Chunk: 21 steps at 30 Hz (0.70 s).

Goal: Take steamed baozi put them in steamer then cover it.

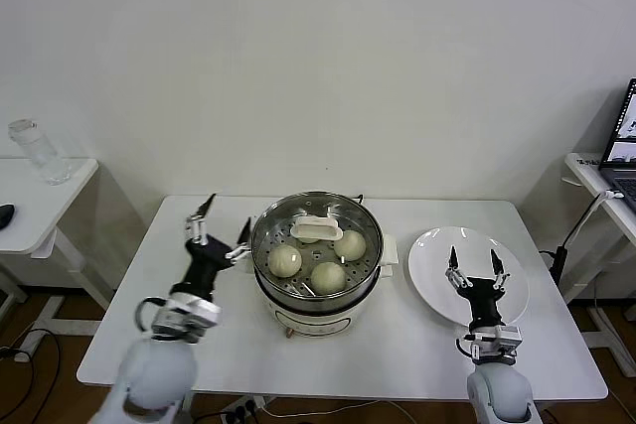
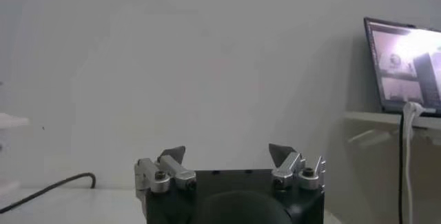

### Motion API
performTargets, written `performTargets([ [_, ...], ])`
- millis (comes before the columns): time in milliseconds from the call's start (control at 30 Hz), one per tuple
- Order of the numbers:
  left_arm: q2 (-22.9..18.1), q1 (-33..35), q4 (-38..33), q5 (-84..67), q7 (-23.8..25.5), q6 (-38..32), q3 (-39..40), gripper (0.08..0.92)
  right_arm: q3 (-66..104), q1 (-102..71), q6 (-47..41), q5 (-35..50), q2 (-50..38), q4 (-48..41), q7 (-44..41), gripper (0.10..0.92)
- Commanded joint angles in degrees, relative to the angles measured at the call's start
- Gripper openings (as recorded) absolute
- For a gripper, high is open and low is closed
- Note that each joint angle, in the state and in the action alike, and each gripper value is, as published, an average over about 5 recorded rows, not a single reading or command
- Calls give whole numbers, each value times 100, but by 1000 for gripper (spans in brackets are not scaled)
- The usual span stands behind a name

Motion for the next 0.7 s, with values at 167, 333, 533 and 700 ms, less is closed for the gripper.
performTargets([
  [167,2,426,1963,-2988,316,-2785,-1650,823,-62,-398,-67,570,-36,382,-128,823],
  [333,8,515,2150,-2969,457,-2811,-1605,823,-140,-493,-118,428,5,386,-67,823],
  [533,17,585,2175,-2963,551,-2814,-1552,823,-144,-565,-203,349,33,441,-72,823],
  [700,46,630,2109,-2959,584,-2809,-1520,823,-151,-620,-221,351,27,515,-51,823],
])
